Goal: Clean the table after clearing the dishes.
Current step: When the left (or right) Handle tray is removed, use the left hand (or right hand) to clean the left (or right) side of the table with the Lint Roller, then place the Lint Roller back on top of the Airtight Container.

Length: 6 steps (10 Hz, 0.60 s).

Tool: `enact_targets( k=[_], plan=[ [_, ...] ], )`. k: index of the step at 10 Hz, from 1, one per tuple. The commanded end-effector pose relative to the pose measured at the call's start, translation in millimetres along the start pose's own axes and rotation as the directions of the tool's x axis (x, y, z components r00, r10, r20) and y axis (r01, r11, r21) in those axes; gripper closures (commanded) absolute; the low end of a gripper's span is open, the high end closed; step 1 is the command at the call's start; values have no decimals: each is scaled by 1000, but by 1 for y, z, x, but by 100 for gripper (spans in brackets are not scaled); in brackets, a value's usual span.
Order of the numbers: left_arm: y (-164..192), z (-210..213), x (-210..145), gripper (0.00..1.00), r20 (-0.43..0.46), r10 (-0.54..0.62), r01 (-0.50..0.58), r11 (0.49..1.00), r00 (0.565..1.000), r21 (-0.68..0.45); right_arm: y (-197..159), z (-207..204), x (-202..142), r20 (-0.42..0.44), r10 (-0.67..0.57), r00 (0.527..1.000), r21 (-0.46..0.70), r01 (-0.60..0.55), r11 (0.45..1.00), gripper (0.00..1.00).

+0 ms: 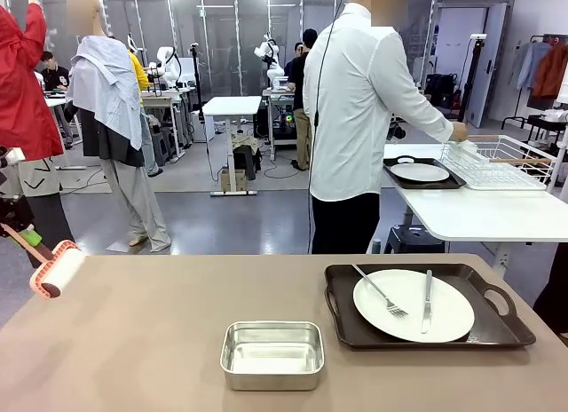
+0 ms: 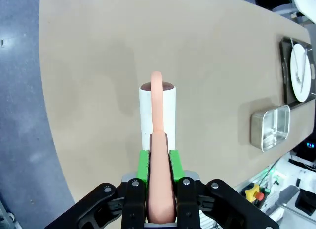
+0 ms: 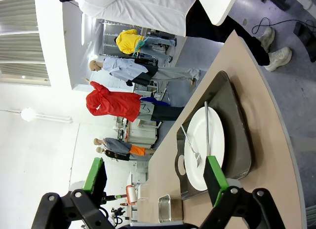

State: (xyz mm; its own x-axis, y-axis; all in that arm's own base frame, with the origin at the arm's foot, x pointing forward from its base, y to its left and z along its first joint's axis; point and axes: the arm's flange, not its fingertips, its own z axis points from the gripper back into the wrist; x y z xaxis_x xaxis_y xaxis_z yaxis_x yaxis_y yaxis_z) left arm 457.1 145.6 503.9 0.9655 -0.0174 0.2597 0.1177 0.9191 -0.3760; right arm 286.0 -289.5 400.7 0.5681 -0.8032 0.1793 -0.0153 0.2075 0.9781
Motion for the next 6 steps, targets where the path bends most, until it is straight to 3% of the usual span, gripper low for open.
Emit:
enact_targets(
  k=[1, 6],
  plan=[
    [18, -14, 5, 79, -14, 11, -11, 1000, 1000, 9, 3, 1, 0, 10, -3, 1000, 14, 3, 1000, 0],
    [18, -14, 5, 79, -14, 11, -11, 1000, 1000, 9, 3, 1, 0, 10, -3, 1000, 14, 3, 1000, 0]
  ],
)
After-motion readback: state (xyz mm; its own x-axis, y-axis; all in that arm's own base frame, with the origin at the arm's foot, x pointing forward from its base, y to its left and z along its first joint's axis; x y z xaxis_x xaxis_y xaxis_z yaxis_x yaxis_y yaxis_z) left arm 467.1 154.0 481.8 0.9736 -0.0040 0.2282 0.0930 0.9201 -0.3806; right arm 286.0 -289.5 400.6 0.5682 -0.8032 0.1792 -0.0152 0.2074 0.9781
